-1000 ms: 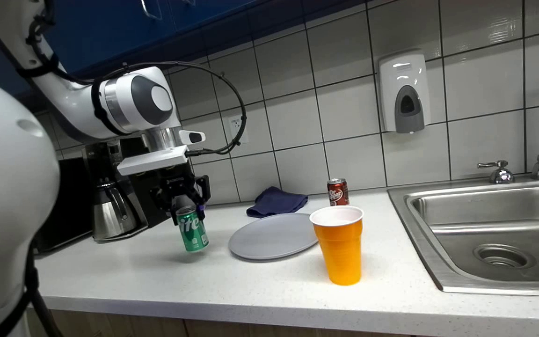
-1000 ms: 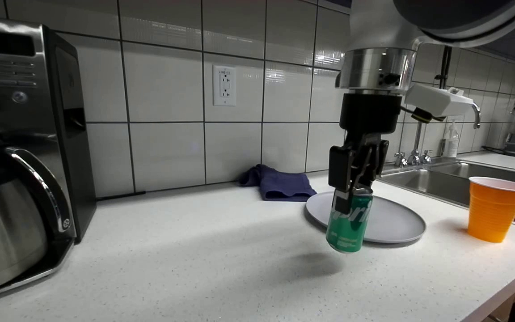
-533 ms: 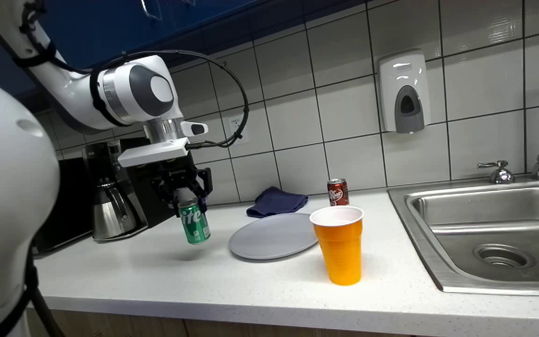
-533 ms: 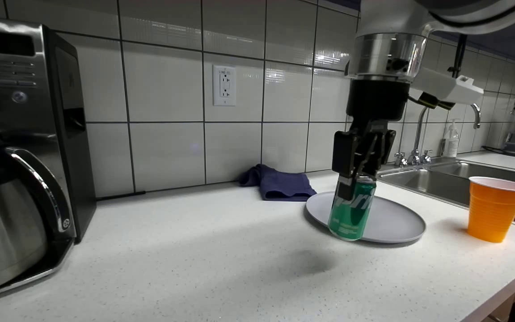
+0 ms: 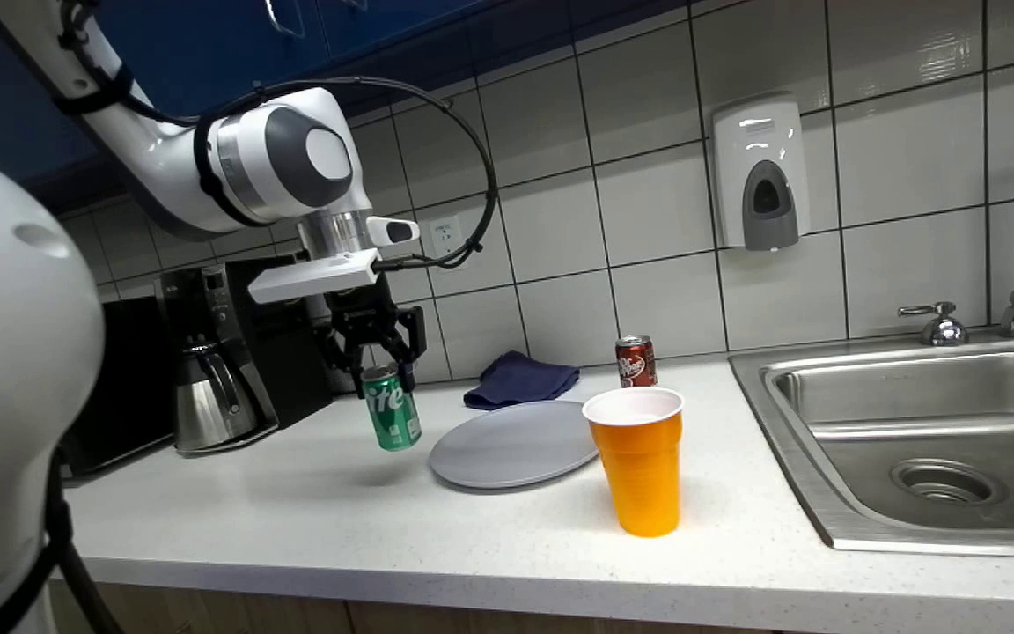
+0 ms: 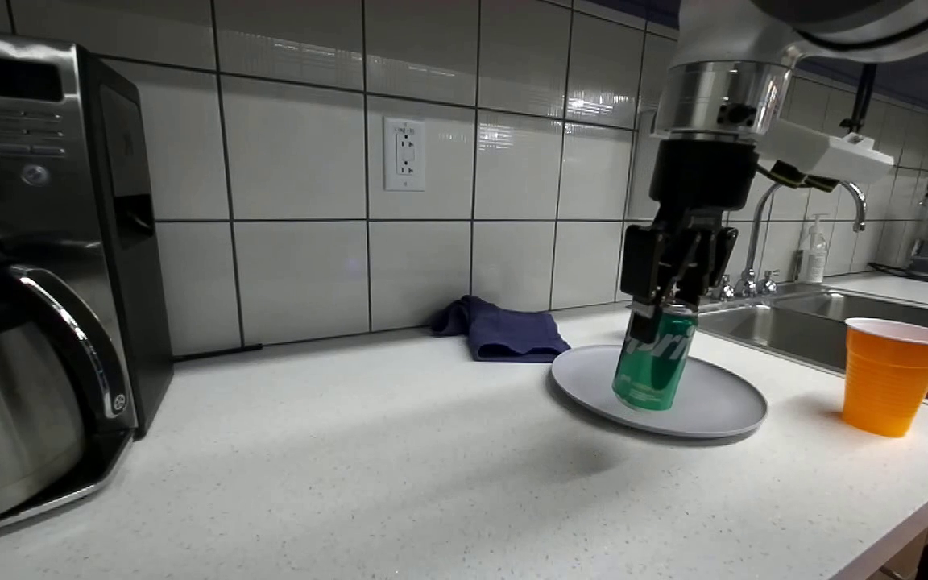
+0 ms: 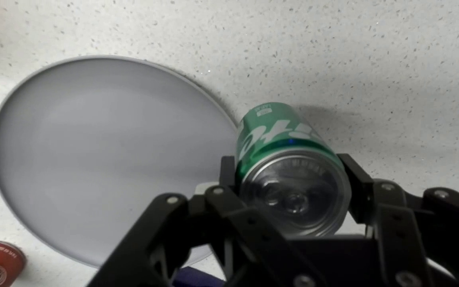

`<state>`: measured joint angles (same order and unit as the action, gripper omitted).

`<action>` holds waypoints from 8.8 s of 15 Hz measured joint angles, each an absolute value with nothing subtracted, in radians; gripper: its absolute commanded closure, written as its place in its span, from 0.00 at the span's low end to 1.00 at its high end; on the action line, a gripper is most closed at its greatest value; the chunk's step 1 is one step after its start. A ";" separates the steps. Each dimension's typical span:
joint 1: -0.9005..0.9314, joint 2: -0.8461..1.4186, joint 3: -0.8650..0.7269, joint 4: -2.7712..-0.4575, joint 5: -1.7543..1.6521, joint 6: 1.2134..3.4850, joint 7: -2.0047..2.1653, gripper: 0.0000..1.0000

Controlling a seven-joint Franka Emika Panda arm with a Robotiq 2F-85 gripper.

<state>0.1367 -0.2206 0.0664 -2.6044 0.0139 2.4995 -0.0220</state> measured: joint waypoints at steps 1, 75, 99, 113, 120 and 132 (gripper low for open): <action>0.129 -0.221 0.061 -2.603 0.014 2.499 -0.022 0.62; -0.049 -0.054 -0.113 -2.325 0.020 2.331 -0.246 0.00; -0.104 0.078 -0.149 -2.190 0.023 2.322 -0.196 0.00; -0.129 0.245 -0.161 -2.091 0.000 2.417 -0.185 0.00; -0.139 0.341 -0.166 -1.988 0.000 2.416 -0.178 0.00; -0.141 0.473 -0.163 -1.825 0.000 2.398 -0.178 0.00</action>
<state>-0.1414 0.4731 -0.1627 -1.8250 0.0003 2.3983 -0.1776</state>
